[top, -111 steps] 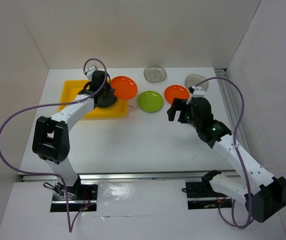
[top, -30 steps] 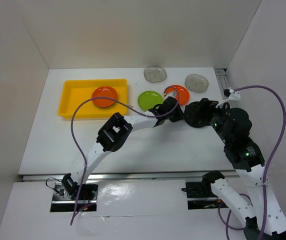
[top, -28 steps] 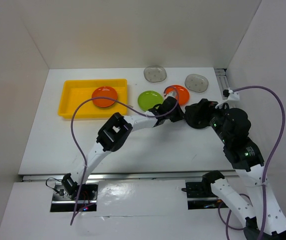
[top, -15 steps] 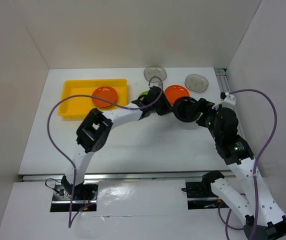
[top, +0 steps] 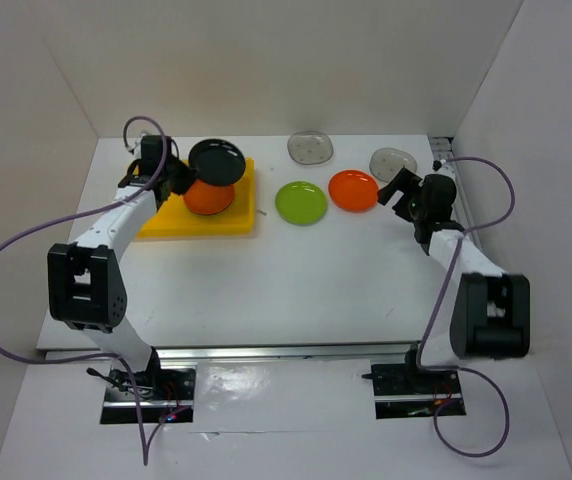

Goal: Place the plates into the plastic bin on the countertop

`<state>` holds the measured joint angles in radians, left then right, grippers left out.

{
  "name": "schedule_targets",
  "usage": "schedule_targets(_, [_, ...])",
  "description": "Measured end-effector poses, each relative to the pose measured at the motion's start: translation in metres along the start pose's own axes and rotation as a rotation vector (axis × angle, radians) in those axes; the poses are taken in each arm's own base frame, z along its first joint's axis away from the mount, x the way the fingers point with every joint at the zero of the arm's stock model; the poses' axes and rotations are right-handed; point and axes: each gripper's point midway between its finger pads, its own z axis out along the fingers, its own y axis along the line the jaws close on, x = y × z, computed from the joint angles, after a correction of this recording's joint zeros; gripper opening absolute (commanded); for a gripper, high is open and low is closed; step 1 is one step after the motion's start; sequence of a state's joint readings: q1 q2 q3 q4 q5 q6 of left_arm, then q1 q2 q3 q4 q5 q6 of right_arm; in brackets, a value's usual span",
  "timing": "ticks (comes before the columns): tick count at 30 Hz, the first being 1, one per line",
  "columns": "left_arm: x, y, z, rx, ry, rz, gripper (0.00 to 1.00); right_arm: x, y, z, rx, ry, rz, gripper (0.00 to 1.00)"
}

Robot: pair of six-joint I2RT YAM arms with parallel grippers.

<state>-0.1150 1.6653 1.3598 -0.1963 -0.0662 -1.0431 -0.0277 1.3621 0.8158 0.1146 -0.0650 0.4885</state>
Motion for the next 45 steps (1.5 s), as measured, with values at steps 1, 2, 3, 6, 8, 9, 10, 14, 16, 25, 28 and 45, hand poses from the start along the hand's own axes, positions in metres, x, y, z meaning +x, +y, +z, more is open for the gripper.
schedule_targets(1, [-0.002,0.023,0.004,-0.048,0.009,-0.013,0.00,0.005,-0.011,0.013,0.006,0.021,0.018,1.00])
schedule_targets(2, [0.001,0.042,0.006,-0.085,0.028,-0.018,0.00,0.011,-0.018,0.027,-0.005,0.048,0.041,0.98])
schedule_targets(3, [0.005,0.061,0.007,-0.125,0.051,-0.024,0.00,0.018,-0.024,0.038,-0.021,0.072,0.059,0.98])
schedule_targets(6, [0.014,0.098,0.011,-0.194,0.100,-0.047,0.00,0.043,-0.034,0.063,-0.066,0.144,0.108,0.97])
schedule_targets(8, [0.018,0.114,0.012,-0.218,0.121,-0.053,0.00,0.057,-0.036,0.075,-0.083,0.185,0.120,0.97])
schedule_targets(9, [0.020,0.120,0.013,-0.223,0.129,-0.056,0.00,0.062,-0.036,0.080,-0.094,0.198,0.121,0.97])
schedule_targets(10, [0.021,0.125,0.013,-0.230,0.135,-0.059,0.00,0.067,-0.037,0.086,-0.101,0.210,0.122,0.97])
schedule_targets(14, [0.026,0.133,0.019,-0.237,0.157,-0.063,0.15,0.068,-0.030,0.106,-0.156,0.212,0.125,0.99])
schedule_targets(16, [0.030,0.134,0.024,-0.235,0.178,-0.058,0.51,0.063,-0.025,0.118,-0.182,0.199,0.118,0.99])
schedule_targets(25, [0.028,0.121,0.038,-0.192,0.205,-0.046,0.99,0.063,-0.015,0.147,-0.194,0.179,0.102,0.64])
schedule_targets(28, [0.030,0.125,0.033,-0.208,0.212,-0.052,0.99,0.066,-0.022,0.151,-0.158,0.180,0.124,0.42])
schedule_targets(45, [0.118,-0.026,-0.096,0.244,0.250,0.290,0.99,0.057,-0.043,0.080,0.028,0.140,0.241,0.00])
